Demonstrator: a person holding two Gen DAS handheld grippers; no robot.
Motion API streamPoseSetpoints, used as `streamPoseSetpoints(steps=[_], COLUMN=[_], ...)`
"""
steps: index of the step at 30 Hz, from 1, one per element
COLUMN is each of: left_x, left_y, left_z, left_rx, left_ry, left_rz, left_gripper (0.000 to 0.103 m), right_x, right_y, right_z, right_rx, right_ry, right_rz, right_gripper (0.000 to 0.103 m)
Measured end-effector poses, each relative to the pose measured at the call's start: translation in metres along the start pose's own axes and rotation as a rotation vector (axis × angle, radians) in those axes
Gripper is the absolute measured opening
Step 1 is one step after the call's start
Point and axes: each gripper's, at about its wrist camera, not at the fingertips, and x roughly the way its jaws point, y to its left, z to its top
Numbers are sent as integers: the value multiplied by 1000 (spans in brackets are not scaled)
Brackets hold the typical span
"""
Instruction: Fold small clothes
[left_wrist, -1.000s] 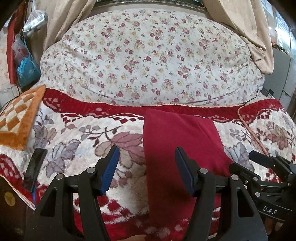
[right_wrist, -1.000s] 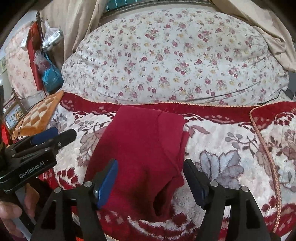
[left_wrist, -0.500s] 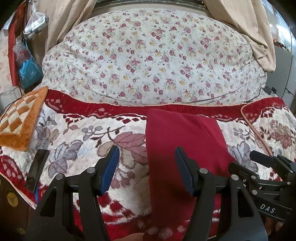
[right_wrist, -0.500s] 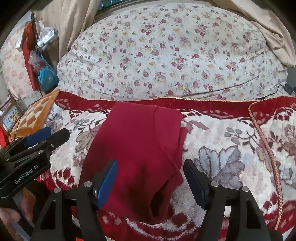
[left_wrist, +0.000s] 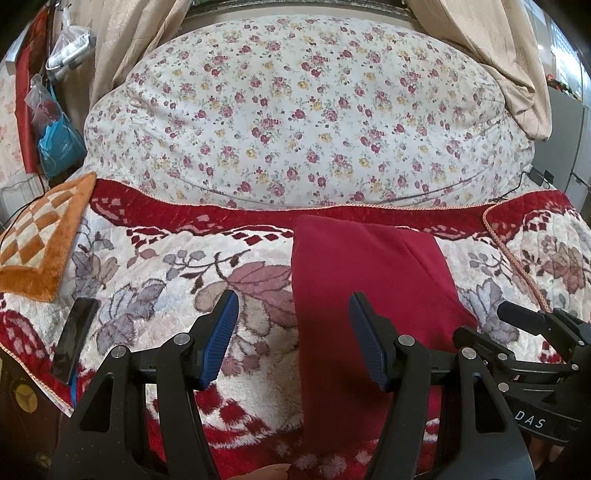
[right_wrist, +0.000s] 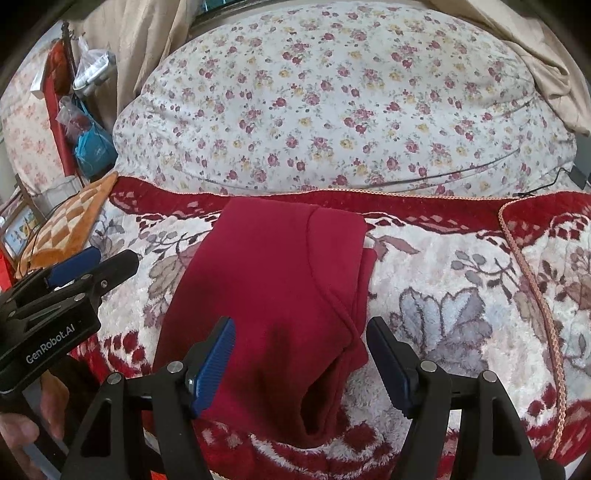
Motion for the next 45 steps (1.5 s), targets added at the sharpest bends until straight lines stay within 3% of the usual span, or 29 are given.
streamPoseSetpoints(steps=[45], left_x=[19], left_y=[2], left_z=[-7], left_rx=[9], left_ry=[29], left_rz=[-7], left_gripper=[62], right_x=[22], right_y=[-2], right_z=[-1], right_rx=[-17], right_ry=[50], right_rz=[-2], right_gripper=[71])
